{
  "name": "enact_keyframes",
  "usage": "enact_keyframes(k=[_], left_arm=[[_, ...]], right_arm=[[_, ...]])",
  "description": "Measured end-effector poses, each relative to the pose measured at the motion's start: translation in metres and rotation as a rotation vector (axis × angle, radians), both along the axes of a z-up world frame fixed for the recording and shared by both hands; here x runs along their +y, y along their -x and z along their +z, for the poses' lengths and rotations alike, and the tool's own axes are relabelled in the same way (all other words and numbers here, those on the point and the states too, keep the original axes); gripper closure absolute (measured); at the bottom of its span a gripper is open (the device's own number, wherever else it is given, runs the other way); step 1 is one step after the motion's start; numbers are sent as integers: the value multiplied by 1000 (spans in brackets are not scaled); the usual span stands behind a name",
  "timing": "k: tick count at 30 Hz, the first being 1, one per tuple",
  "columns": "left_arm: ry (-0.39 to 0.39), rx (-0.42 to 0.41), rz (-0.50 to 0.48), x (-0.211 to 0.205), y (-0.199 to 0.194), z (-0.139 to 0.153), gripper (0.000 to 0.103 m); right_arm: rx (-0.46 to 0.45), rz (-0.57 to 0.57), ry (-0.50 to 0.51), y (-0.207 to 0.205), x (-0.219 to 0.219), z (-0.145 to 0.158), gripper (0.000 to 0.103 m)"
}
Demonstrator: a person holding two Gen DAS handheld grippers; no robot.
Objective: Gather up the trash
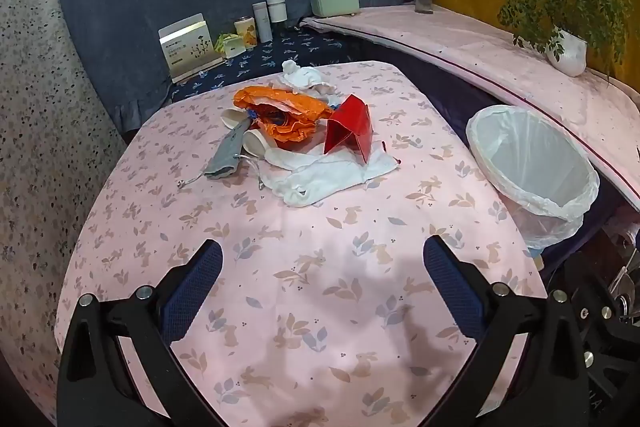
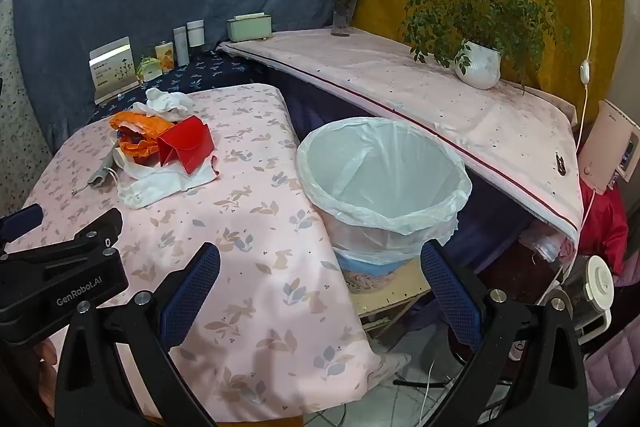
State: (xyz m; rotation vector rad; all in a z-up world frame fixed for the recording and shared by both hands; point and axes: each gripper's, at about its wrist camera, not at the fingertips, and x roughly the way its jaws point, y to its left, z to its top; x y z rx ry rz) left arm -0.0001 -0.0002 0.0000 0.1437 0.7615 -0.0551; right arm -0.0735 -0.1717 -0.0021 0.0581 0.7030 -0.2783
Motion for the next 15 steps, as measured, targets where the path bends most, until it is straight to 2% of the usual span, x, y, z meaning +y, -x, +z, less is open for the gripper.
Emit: enact_keyframes(k=[15], left_arm=[[5, 25, -19, -4, -2, -4, 7]], right_arm=[[10, 5, -4, -7, 11, -3, 7]])
